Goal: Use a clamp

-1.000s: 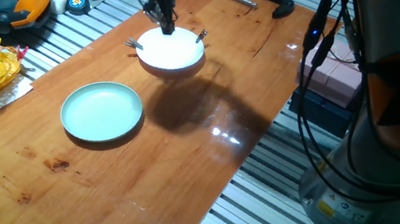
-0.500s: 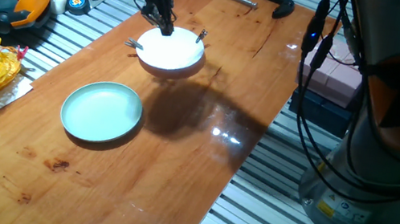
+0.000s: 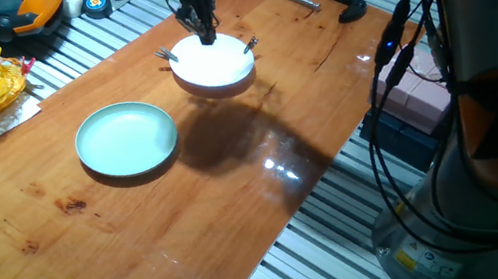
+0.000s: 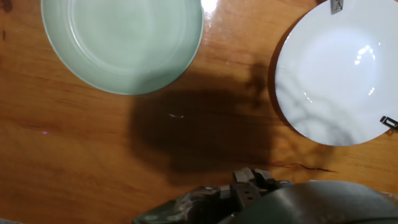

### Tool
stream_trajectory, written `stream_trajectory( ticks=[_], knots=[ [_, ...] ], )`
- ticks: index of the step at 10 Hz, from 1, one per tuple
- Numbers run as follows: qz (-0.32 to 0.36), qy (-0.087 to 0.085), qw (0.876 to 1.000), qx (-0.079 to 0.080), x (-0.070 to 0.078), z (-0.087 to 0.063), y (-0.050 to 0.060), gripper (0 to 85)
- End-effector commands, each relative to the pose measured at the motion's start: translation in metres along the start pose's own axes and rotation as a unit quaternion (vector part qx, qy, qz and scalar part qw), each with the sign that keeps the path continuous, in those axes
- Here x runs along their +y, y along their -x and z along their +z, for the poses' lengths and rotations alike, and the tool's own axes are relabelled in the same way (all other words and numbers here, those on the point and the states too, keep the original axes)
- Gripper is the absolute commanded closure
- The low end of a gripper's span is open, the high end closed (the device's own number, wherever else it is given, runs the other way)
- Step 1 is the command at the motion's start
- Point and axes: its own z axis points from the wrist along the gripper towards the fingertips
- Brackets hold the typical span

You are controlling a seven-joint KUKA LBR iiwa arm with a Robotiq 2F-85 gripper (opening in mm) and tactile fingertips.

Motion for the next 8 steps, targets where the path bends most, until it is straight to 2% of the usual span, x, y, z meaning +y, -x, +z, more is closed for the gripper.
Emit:
stream_trajectory(
  ticks=[1,3,4,5,7,8],
  knots=[
    [-0.004,0.001,1.000,0.002,-0.0001,0.0002,0.0001,84.0],
    [0.023,0.011,1.000,-0.008,-0.0001,0.0002,0.0001,84.3],
    [0.044,0.023,0.998,-0.024,-0.0001,0.0002,0.0001,84.3],
    [0.044,0.031,0.998,-0.030,-0.0001,0.0002,0.0001,84.3],
    [0.057,0.031,0.998,-0.006,-0.0001,0.0002,0.0001,84.3],
    [0.079,0.010,0.997,-0.003,-0.0001,0.0002,0.0001,84.3]
  ],
)
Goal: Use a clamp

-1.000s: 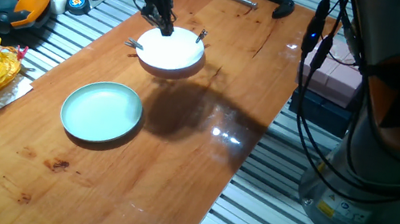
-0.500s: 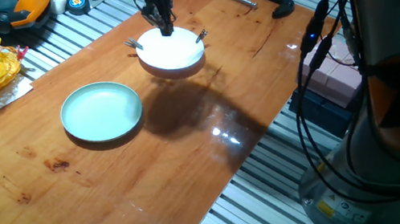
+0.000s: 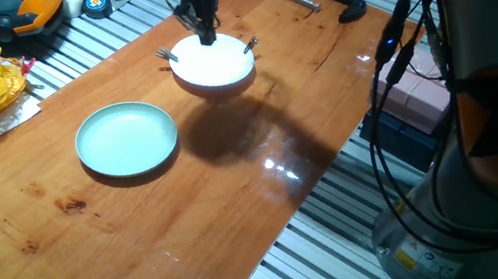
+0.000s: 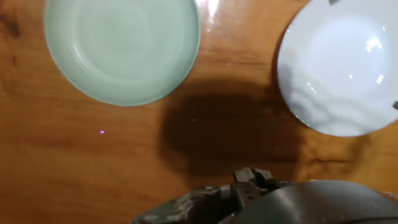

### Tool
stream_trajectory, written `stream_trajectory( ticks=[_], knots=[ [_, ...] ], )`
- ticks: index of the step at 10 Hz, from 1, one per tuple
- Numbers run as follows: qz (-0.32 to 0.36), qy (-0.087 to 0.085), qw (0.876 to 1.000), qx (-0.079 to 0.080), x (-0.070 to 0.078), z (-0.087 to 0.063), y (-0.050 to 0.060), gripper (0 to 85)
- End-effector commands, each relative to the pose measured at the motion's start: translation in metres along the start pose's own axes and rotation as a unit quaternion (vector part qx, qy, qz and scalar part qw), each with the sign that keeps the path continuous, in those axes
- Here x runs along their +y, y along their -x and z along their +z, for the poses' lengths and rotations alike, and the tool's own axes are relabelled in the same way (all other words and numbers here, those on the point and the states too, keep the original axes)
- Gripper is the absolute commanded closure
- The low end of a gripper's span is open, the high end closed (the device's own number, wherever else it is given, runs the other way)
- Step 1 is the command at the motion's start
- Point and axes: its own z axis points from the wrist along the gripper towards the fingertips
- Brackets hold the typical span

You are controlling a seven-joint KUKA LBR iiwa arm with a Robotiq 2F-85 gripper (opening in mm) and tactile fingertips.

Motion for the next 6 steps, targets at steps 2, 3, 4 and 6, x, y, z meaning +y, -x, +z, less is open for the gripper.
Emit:
stream_trajectory(
  ticks=[2,3,4,6],
  knots=[
    [0.039,-0.050,0.998,-0.003,-0.0001,-0.0001,-0.0001,84.3],
    [0.046,-0.052,0.998,-0.009,-0.0001,-0.0001,-0.0001,84.3],
    [0.051,-0.051,0.997,-0.015,-0.0001,-0.0001,-0.0001,84.3],
    [0.048,-0.020,0.998,-0.023,-0.0066,-0.0020,0.0009,84.3]
  ],
)
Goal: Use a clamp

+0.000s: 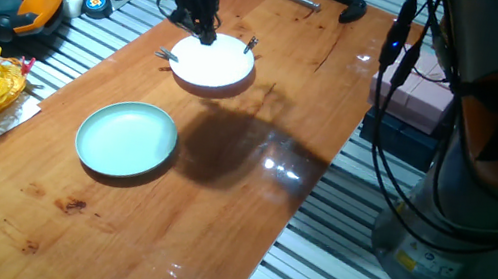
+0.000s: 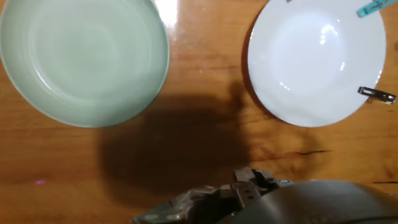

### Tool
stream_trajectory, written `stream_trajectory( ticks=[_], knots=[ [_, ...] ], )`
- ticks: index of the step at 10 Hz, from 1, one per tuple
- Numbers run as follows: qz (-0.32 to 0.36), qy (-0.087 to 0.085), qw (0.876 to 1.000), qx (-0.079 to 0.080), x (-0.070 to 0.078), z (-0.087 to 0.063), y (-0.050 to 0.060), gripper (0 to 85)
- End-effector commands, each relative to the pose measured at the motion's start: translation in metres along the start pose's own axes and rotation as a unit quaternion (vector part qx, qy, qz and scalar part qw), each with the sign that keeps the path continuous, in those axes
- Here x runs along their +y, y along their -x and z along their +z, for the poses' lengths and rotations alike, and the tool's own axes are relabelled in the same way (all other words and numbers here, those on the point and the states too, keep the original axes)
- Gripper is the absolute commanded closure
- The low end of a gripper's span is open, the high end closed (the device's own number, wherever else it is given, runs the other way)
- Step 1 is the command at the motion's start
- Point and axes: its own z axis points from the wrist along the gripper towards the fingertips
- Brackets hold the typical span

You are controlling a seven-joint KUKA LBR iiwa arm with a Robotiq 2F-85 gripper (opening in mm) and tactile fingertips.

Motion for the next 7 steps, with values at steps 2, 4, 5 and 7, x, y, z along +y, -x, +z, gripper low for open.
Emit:
stream_trajectory(
  ticks=[2,4,5,7],
  knots=[
    [-0.019,0.006,1.000,-0.006,-0.030,-0.001,0.005,84.3],
    [-0.037,0.033,0.999,-0.015,-0.072,0.015,0.008,84.3],
    [-0.042,0.041,0.998,-0.014,-0.089,0.019,0.008,84.3],
    [-0.043,0.046,0.998,-0.014,-0.117,0.021,0.008,84.3]
  ],
)
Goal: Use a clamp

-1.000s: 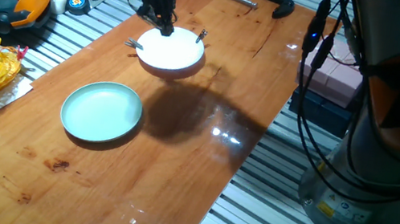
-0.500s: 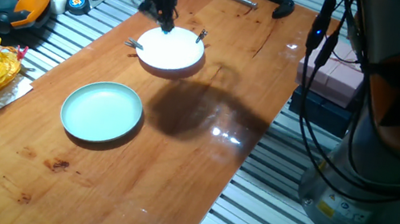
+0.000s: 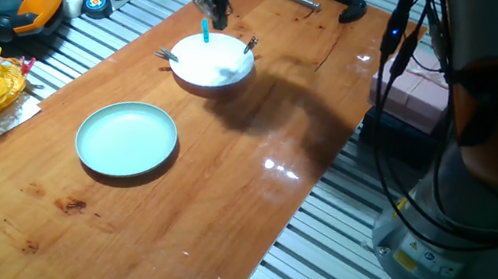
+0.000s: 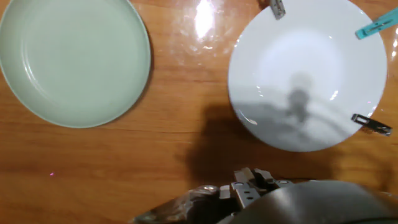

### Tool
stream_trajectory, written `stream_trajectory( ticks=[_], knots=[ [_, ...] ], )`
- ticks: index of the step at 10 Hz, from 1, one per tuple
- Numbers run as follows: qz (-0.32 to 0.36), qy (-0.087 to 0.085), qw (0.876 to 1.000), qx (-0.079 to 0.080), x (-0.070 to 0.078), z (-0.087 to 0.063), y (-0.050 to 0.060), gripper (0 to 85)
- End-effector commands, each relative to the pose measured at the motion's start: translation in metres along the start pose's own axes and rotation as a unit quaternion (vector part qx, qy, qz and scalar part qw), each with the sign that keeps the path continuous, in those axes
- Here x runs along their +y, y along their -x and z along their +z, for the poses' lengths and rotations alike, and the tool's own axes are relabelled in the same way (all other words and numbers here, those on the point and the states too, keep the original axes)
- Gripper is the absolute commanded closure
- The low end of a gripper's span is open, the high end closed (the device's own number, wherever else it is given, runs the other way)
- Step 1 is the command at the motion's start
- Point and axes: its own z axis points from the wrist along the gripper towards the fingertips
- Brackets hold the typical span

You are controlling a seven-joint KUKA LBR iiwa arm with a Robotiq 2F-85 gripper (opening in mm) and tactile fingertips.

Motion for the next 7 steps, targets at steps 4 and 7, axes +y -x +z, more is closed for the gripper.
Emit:
stream_trajectory(
  ticks=[4,7],
  knots=[
    [0.000,0.002,1.000,0.002,-0.104,0.002,-0.009,84.3],
    [0.004,0.004,1.000,-0.008,-0.133,0.006,-0.002,84.3]
  ],
)
